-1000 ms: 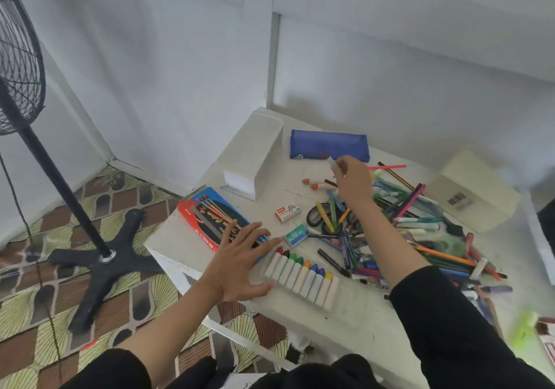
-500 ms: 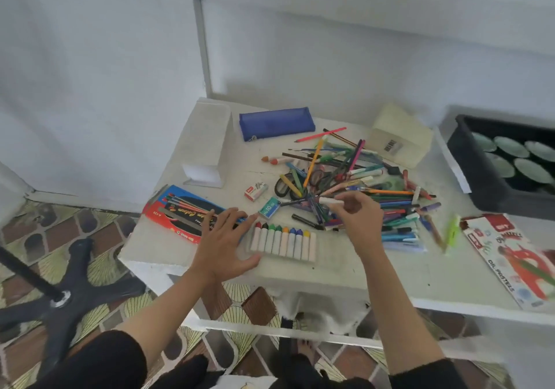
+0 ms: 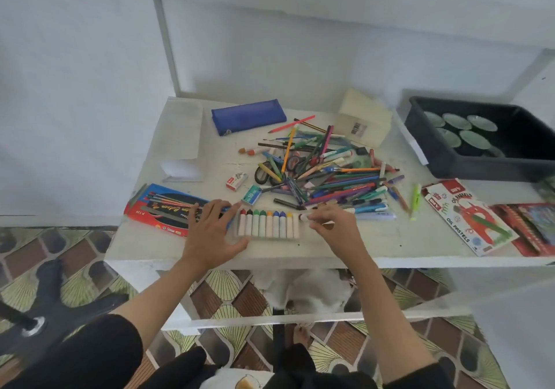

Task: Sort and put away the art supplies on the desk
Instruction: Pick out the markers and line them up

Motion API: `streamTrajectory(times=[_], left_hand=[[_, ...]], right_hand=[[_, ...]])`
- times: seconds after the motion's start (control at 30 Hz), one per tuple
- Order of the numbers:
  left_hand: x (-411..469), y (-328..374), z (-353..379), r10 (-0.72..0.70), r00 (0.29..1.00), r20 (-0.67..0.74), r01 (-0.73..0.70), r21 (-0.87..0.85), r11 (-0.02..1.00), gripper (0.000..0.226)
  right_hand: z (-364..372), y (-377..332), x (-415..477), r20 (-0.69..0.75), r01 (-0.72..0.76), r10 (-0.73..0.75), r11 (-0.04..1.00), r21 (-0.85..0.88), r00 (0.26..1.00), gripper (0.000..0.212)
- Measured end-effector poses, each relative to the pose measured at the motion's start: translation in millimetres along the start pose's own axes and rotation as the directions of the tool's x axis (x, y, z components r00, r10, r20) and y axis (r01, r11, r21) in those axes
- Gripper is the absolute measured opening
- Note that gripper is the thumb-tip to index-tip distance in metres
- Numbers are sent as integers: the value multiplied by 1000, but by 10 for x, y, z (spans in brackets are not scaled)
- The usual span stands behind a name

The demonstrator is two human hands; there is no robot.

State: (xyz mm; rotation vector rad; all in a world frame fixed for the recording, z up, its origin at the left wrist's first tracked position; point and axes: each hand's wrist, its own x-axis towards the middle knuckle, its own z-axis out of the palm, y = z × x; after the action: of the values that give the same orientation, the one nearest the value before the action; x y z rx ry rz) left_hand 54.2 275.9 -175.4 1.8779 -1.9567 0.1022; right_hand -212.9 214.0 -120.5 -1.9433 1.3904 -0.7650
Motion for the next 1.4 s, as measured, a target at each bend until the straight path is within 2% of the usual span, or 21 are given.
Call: streamTrajectory(times=[0.13,0.47,0.6,0.8,1.17,1.3,1.4], left_hand=[[0,11,-12,-4,1000,15,4,-1,1000,76],[1,6,-2,-6,1000,26,7,-9,1000,76],[-6,-1,5,-4,1000,25,4,-15,1000,75],[-20,-7,26,-7,1000,21,7,-15,1000,75],[-33,-7,38,-51,998,47,53,-53,997,75],[-33,7,18,-63,996,58,67,-64,996,73],[-32,15,6,-80,992,93,86,-62,994,73]], right_hand=[[60,0,-19,171,56,-28,986,-158,985,15],[70,-23,89,161,-36,76,971,-235,984,14],[19,-56,236,205,-21,77,965,-261,976,10],[-6,-155,571,192,-2,57,960,-279,980,14],[83,-498,1532,336,215,-100,921,-326,937,19],[167,-693,1924,406,345,-172,846,-406,898,21],[329,-763,2171,468,410,-171,780,-474,867,21]])
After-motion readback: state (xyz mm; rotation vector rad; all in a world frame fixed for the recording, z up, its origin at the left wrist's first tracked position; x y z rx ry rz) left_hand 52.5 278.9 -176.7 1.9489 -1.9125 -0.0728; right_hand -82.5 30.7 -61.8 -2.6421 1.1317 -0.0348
